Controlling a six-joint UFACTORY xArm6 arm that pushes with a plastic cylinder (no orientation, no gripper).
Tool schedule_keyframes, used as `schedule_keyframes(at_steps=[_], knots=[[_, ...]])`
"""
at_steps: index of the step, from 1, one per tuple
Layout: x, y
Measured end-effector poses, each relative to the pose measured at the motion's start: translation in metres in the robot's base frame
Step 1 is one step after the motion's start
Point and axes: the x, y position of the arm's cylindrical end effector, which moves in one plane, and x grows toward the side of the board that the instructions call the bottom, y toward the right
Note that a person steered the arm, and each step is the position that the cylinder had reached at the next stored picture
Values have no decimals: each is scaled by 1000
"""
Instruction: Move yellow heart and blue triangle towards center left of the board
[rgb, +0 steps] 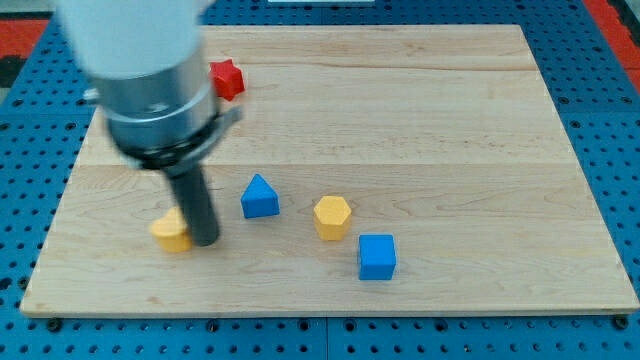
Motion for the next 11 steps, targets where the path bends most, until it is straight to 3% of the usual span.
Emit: schedule_keyframes(at_steps=[1,2,3,4,5,6,7,9,11], knots=[[29,38],[28,-2],[-29,-35],[-67,-33],[-17,40],[2,84],[-48,98],[-143,14],[-74,94]])
